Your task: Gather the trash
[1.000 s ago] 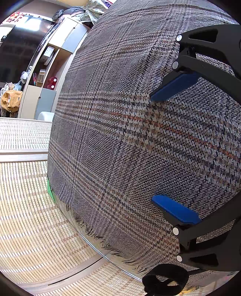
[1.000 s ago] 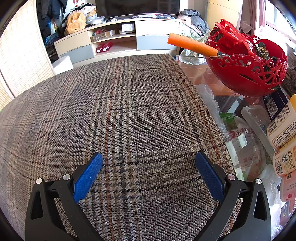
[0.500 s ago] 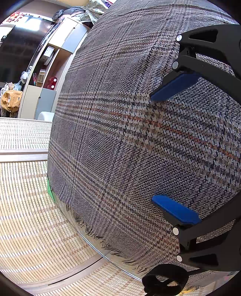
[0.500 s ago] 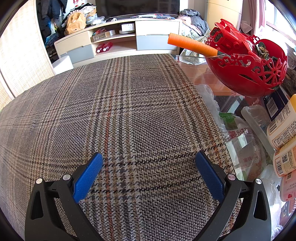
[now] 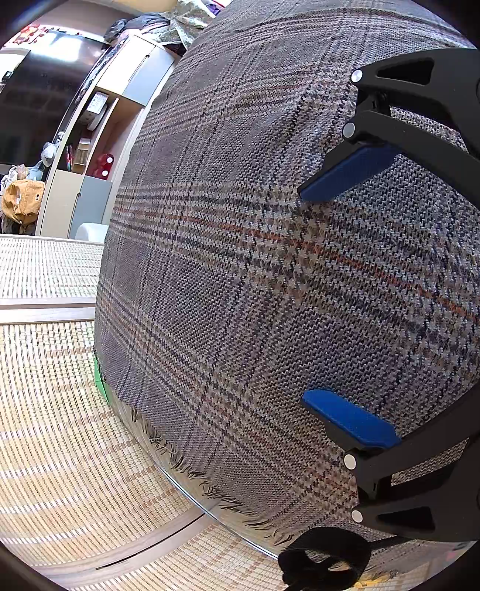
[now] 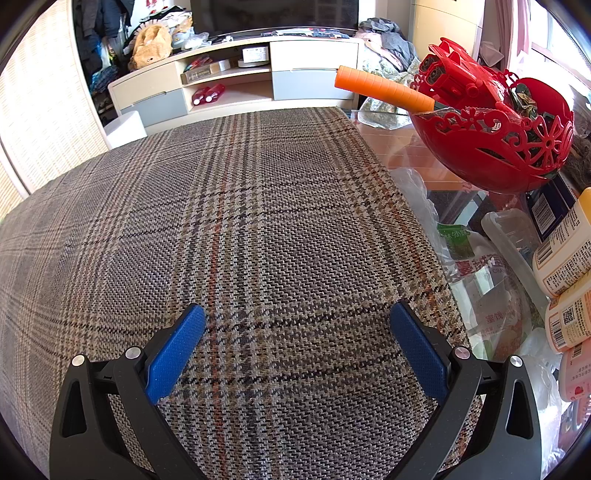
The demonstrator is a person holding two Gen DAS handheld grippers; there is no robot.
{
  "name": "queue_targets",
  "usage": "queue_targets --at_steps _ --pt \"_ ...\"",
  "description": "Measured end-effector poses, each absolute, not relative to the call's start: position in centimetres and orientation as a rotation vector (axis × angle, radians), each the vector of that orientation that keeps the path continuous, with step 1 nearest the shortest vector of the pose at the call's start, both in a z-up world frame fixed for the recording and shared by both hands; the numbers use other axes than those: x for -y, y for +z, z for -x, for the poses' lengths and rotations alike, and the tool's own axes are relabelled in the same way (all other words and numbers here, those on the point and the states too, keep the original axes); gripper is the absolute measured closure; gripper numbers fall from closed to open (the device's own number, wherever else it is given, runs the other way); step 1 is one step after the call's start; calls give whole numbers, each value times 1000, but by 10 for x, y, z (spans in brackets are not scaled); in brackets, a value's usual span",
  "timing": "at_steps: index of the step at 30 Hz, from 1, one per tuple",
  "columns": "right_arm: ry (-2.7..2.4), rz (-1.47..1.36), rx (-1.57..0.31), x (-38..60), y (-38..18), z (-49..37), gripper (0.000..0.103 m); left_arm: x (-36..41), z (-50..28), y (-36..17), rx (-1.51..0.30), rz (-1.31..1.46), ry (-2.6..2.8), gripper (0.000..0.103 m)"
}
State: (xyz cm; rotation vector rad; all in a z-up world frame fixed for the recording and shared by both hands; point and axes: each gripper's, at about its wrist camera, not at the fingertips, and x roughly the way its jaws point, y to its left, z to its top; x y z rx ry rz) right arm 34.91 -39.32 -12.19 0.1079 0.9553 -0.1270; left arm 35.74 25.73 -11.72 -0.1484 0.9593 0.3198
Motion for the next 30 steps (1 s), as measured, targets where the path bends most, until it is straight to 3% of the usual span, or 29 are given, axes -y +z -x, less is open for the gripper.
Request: queue_targets --at_steps 30 --pt "-127 -107 -955 393 -122 -349 2 -257 -362 -118 -962 141 308 7"
